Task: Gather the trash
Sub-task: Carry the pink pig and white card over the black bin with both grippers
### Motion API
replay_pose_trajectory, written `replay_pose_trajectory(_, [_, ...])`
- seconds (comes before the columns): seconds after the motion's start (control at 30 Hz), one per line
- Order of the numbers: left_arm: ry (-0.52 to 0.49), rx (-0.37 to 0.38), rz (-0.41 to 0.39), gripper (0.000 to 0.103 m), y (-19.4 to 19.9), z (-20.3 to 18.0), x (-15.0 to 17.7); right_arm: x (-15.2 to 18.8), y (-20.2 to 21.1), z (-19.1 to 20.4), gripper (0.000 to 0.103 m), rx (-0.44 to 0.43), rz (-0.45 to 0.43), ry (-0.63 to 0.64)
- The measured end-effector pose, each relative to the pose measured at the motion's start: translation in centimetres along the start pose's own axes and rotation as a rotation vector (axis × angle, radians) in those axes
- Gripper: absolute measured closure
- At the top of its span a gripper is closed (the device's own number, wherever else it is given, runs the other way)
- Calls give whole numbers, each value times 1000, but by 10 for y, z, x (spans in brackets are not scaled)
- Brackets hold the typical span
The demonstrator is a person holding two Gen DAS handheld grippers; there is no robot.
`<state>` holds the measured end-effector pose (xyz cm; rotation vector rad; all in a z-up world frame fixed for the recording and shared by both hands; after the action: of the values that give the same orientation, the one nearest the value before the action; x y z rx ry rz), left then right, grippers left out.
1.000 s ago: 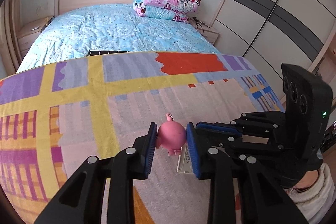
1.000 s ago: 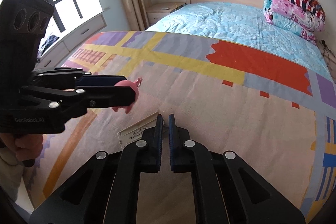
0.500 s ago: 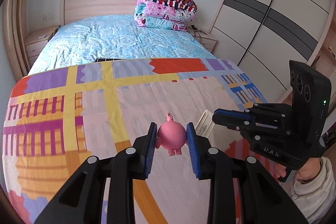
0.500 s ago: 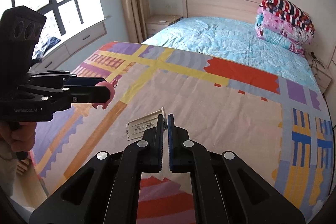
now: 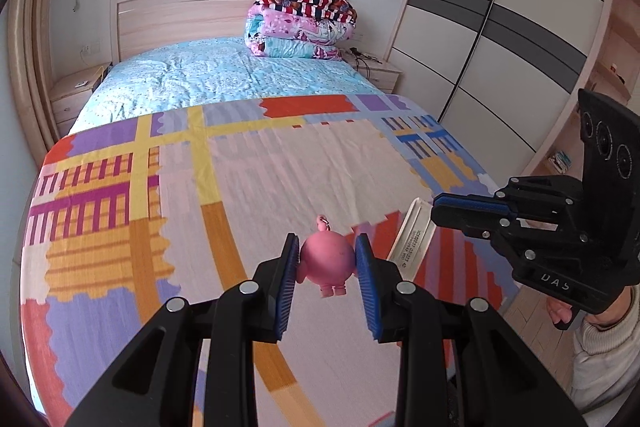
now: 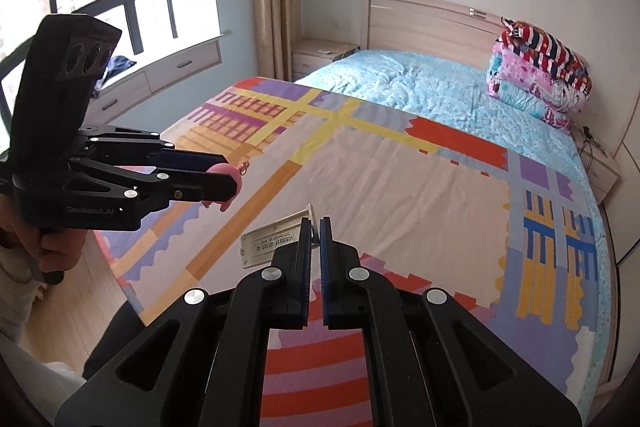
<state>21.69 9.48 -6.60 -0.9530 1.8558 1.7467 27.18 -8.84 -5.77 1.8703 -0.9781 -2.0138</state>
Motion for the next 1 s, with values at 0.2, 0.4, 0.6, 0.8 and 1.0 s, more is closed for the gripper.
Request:
replay_pose_trajectory(0.2, [-10, 5, 10, 75, 11, -15, 24, 19, 18, 16, 98, 31, -4, 25])
replay_pose_trajectory(0.4, [-10, 10, 9, 75, 23, -23, 49, 49, 27, 24, 98, 12, 6, -10])
replay_pose_trajectory(0.6, [-11, 33, 15, 75, 33, -31, 75, 74, 40, 44, 98, 1, 19, -8])
replay_pose_trajectory(0.8, [30, 82, 54, 75, 30, -31, 106, 100, 42, 57, 98, -31, 37, -29])
replay_pose_trajectory(1.0, [61, 121, 92, 75, 25, -33, 134, 128, 35, 67, 98, -67, 70, -59])
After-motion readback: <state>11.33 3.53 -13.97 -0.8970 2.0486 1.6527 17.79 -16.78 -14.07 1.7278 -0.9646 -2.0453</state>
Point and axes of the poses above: each gripper's, at about its wrist camera, not at the fingertips, and y roughly against the way its jaws point, z to its left, x to its underside, the point moved 2 cm from there along -y, roughly the way its jaws point, and after that the axes turned 7 degrees about -x, right-handed, at the moved point
